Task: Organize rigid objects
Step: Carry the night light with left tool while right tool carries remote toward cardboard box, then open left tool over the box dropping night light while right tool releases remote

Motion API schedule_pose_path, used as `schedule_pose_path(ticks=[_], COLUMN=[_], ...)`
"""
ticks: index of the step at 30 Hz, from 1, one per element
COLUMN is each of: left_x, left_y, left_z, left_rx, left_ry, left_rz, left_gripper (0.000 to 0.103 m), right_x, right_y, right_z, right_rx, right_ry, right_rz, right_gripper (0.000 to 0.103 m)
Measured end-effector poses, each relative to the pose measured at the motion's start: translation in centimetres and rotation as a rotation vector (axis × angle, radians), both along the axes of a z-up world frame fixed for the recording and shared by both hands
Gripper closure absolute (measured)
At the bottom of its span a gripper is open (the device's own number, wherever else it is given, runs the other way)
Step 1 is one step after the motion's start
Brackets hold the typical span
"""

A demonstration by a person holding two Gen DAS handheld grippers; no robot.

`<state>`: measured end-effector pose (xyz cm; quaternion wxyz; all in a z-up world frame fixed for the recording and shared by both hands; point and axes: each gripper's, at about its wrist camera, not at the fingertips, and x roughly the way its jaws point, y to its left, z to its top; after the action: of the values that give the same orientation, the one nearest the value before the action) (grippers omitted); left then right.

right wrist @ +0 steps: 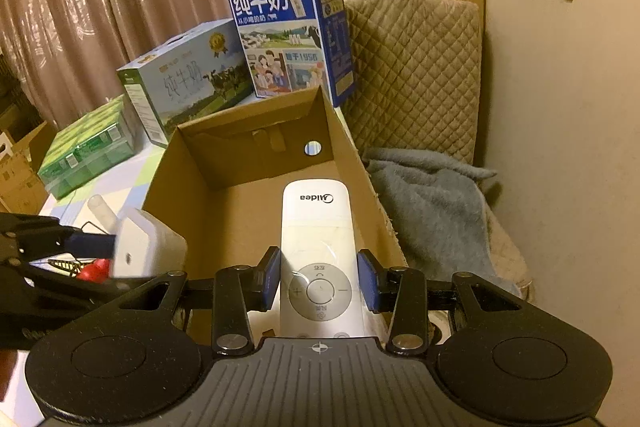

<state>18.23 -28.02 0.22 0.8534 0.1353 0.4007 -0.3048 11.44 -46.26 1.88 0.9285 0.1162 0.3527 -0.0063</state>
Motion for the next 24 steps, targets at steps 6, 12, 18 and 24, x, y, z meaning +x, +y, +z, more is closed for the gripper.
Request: schedule_pose_path(ticks=[6,12,18,24], left_x=[0.3,0.5,0.7,0.7], left_y=[-1.0,-1.6,-2.1,-2.1], left_z=[-1.7,-2.5,-3.0,-3.4], left_rx=[0.025,0.036,0.052,0.064], left_ry=[0.018,0.027,0.035,0.039], left_rz=[-0.02,-0.03,-0.036,-0.036], left_gripper=[0.042,0.042,0.042,0.042], right_x=[0.8,1.4,1.8,1.8], right_y=[-0.5,-0.6,-0.6,-0.6], right_z=[-0.8,-1.4,-1.7,-1.8], right_rx=[0.005,0.01,0.009,0.008], right_ry=[0.002,0.004,0.011,0.014], right_rz=[0.003,0.012,0.012,0.012], right_gripper=[0.065,0.065,0.065,0.065])
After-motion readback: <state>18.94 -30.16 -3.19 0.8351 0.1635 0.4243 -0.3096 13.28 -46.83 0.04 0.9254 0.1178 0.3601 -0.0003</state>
